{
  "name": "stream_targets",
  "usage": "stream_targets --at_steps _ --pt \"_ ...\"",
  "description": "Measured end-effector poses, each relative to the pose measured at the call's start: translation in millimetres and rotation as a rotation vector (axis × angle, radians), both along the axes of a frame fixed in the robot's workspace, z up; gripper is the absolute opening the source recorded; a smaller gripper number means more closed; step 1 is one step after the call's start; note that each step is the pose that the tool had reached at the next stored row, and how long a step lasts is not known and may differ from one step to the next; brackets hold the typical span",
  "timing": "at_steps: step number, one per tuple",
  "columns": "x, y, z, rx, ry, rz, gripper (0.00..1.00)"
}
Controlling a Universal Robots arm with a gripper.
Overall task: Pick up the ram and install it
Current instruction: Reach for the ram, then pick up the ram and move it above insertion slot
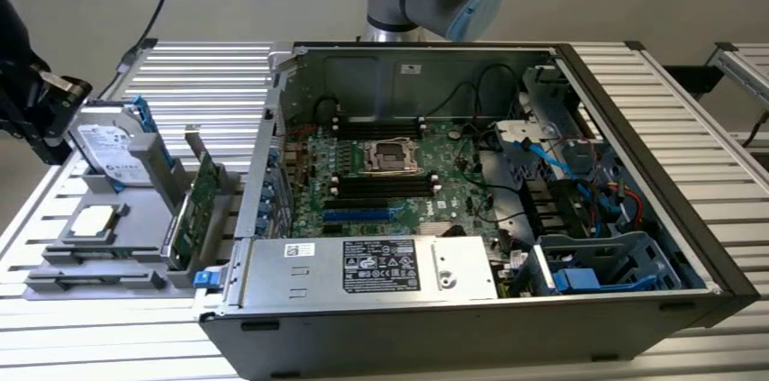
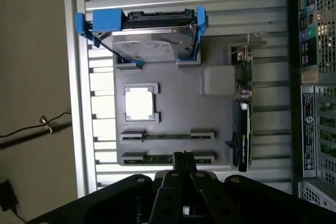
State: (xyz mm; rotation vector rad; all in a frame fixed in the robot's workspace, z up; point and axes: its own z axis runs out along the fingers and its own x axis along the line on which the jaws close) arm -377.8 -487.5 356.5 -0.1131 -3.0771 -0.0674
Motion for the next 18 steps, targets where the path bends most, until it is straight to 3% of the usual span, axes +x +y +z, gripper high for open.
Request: stream_targets --at_steps 16,18 --pt "-0.7 -0.1 -0.1 0.0004 -0.0001 0.002 0.11" --pt "-0.8 -0.1 -0.2 0.0012 -0.0006 0.030 0.11"
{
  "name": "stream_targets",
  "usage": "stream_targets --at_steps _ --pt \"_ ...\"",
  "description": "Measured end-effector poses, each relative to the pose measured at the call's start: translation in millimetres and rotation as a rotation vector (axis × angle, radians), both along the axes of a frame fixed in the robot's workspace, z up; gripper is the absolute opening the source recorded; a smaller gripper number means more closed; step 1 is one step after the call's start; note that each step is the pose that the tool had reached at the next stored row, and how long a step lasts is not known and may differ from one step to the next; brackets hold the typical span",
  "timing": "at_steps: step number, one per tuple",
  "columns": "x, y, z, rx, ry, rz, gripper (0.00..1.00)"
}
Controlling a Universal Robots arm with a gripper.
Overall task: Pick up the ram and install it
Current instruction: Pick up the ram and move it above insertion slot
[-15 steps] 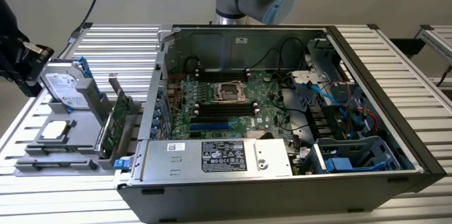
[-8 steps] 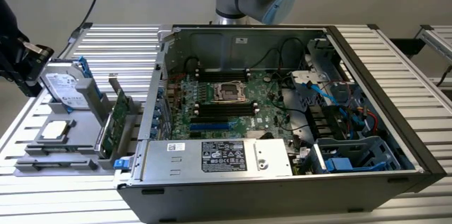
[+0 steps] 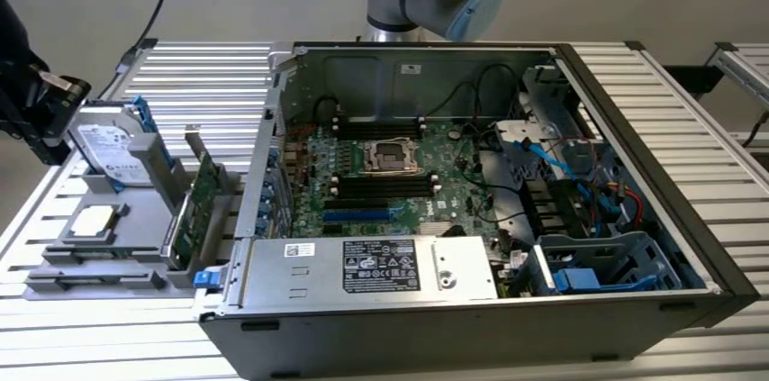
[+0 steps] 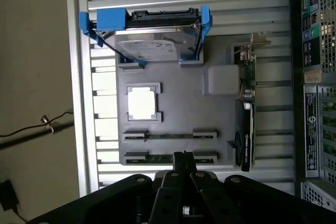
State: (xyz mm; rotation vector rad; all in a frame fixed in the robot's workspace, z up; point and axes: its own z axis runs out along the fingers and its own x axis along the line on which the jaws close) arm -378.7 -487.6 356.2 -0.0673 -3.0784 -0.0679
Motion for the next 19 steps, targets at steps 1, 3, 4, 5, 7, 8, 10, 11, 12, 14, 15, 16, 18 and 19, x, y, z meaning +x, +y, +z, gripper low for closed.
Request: stream_targets --at_steps 1,3,4,5,7,8,10,11,12,14,15,16,18,19 --pt "0.0 0.0 -0.1 0.0000 -0.0001 0.018 0.11" --pt "0.0 0.0 -0.5 0.0000 0.0000 0.054 0.11" --pt "0.0 0.0 -0.7 -0.0001 0.0000 0.073 0.11" --pt "0.0 0.0 -0.9 0.0000 -0.0001 0.090 0.11" --pt "0.0 0.0 -1.4 -0.0001 0.0000 0.127 0.11" --pt "0.0 0.0 -1.6 0.0000 0.0000 0.145 0.11" --pt "-0.1 0.0 -2.1 0.0000 -0.0001 0.181 0.11" --pt "-0.1 0.0 -2.4 0.0000 -0.0001 0.200 0.11" --pt "0.0 0.0 -2.6 0.0000 0.0000 0.218 0.11" --pt "-0.1 0.0 -3.1 0.0000 0.0000 0.254 0.11" --pt "-0.1 0.0 -3.4 -0.0001 -0.0001 0.272 0.11" --pt "0.0 0.0 -3.7 0.0000 -0.0001 0.290 0.11" --pt "-0.1 0.0 -4.1 -0.0001 0.0001 0.326 0.11" --pt "0.0 0.0 -4.3 -0.0001 0.0001 0.345 0.11"
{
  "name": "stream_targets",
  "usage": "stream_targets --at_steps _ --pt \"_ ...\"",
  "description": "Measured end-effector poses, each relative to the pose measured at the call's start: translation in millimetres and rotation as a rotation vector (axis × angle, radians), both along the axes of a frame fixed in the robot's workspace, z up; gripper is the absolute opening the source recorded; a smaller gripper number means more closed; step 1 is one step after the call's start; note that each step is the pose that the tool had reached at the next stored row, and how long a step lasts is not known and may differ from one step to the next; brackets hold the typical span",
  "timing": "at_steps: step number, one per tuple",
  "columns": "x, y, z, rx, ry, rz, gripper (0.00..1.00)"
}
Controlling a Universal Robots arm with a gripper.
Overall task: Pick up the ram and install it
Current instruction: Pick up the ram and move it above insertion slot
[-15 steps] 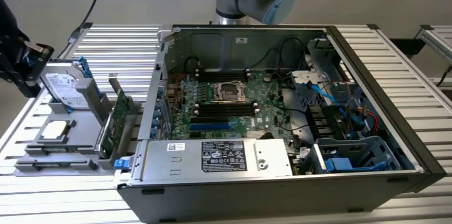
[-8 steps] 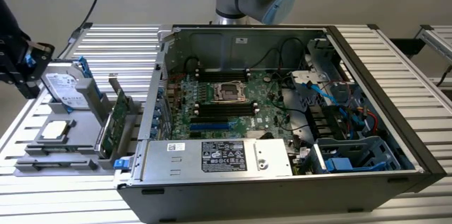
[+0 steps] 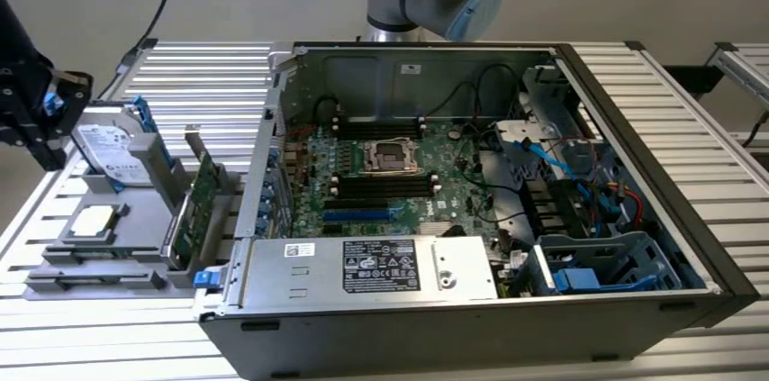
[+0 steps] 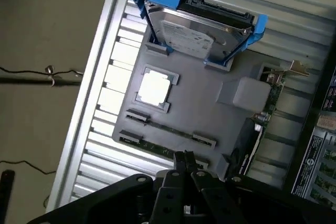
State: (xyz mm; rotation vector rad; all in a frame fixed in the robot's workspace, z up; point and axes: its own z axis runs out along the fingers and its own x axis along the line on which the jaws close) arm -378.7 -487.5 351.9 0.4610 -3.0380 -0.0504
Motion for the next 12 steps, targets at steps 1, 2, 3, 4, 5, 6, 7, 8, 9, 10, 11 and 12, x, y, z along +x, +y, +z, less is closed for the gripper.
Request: stream_targets --at_steps 1,2,3,4,5,6,7,8,9,10,11,12 --pt "0.0 0.0 -0.3 0.0000 -0.0001 0.019 0.11" --pt "0.0 0.0 -0.6 0.0000 -0.0001 0.037 0.11" --pt "0.0 0.0 -0.8 0.0001 -0.0001 0.055 0.11" --pt "0.0 0.0 -1.1 0.0000 -0.0001 0.073 0.11" --pt "0.0 0.0 -1.3 0.0000 0.0000 0.090 0.11" --pt "0.0 0.0 -1.6 0.0000 -0.0001 0.108 0.11" --pt "0.0 0.0 -1.9 0.0000 -0.0001 0.128 0.11" --pt "0.0 0.0 -2.1 0.0001 -0.0001 0.146 0.11" --pt "0.0 0.0 -2.4 0.0000 -0.0001 0.164 0.11" --pt "0.0 0.0 -2.6 0.0000 -0.0001 0.182 0.11" --pt "0.0 0.0 -2.9 0.0000 0.0000 0.200 0.11" --pt "0.0 0.0 -3.1 0.0000 0.0000 0.218 0.11"
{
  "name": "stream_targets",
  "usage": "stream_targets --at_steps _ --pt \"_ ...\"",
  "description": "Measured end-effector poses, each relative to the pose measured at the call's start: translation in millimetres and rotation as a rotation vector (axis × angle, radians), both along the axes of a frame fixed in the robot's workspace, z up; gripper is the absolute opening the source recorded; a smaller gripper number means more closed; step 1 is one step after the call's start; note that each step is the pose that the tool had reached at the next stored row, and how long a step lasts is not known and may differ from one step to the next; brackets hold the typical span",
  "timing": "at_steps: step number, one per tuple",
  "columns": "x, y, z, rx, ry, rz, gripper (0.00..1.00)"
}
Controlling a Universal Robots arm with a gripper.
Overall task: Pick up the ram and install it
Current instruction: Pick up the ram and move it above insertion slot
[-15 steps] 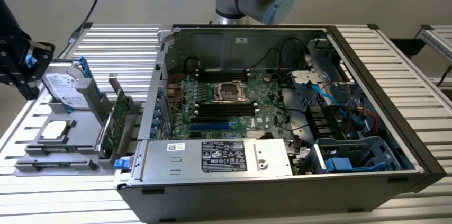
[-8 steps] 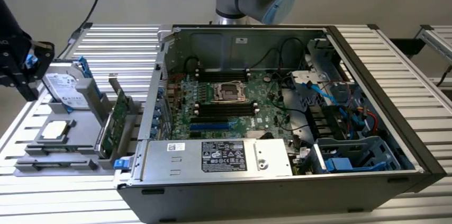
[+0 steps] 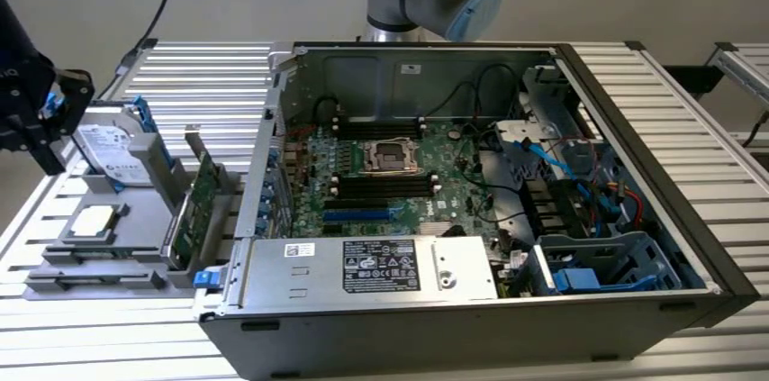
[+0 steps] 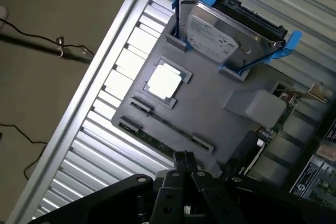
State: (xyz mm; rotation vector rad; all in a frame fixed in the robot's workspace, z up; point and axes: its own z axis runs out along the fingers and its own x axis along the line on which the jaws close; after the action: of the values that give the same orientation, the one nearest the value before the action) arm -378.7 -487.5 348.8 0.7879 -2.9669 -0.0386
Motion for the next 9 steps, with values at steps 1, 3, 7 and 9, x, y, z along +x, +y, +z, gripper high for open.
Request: stream_targets --at_steps 1,3,7,9 --pt "0.0 0.0 -0.3 0.0000 0.0000 0.018 0.11" --pt "0.0 0.0 -0.8 0.0000 0.0000 0.056 0.11" --pt "0.0 0.0 -1.9 0.0001 -0.0001 0.128 0.11" --pt "0.0 0.0 -2.4 0.0001 -0.0001 0.165 0.11"
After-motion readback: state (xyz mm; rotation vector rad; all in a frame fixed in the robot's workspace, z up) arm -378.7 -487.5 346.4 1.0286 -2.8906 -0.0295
